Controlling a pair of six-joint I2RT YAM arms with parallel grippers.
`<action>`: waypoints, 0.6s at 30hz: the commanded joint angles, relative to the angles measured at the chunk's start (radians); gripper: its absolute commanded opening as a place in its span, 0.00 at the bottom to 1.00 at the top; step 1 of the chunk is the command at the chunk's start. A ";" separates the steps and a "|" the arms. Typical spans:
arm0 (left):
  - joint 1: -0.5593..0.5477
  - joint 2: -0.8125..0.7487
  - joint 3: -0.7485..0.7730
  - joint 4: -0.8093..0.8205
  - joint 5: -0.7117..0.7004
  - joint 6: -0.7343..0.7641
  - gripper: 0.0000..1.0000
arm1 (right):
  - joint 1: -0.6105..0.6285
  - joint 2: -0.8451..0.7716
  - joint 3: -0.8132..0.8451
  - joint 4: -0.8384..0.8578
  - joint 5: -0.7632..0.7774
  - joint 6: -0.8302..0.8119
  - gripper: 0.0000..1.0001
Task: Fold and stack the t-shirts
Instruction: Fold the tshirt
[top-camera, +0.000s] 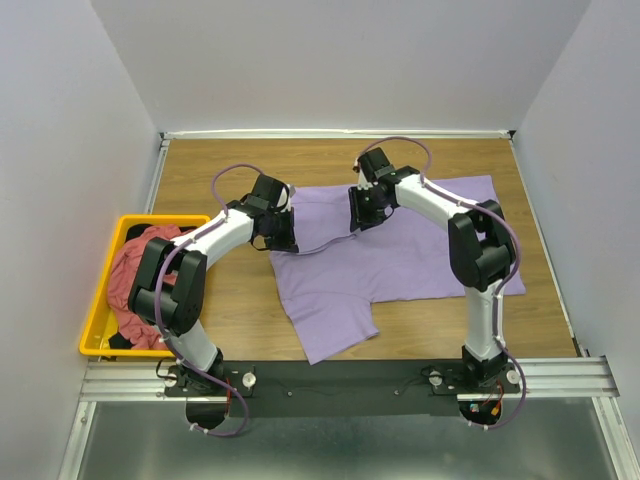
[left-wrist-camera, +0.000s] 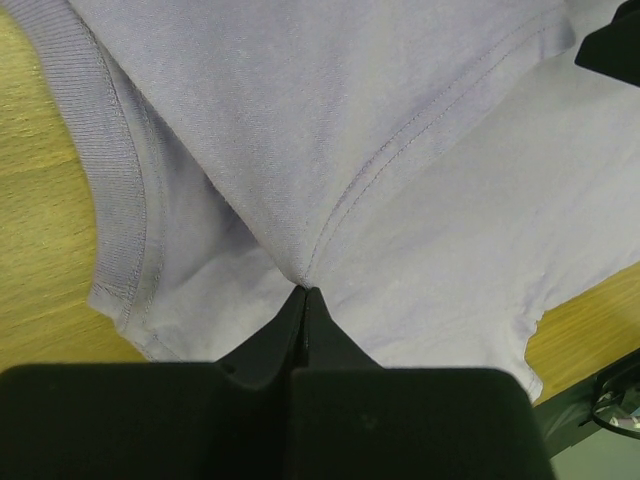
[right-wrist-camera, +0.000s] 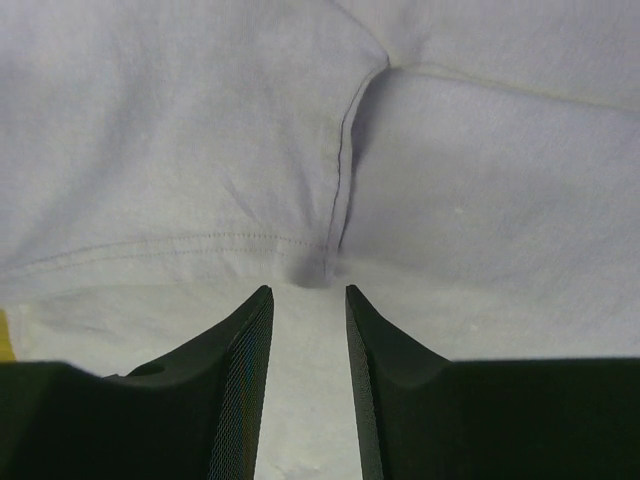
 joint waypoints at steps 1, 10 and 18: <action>0.002 -0.009 -0.004 0.012 0.031 0.016 0.00 | -0.011 0.040 -0.027 0.076 -0.026 0.054 0.43; 0.002 -0.007 -0.009 0.015 0.029 0.018 0.00 | -0.018 0.068 -0.059 0.114 -0.025 0.076 0.36; 0.003 -0.004 -0.001 0.009 0.029 0.021 0.00 | -0.019 0.061 -0.076 0.119 -0.057 0.076 0.18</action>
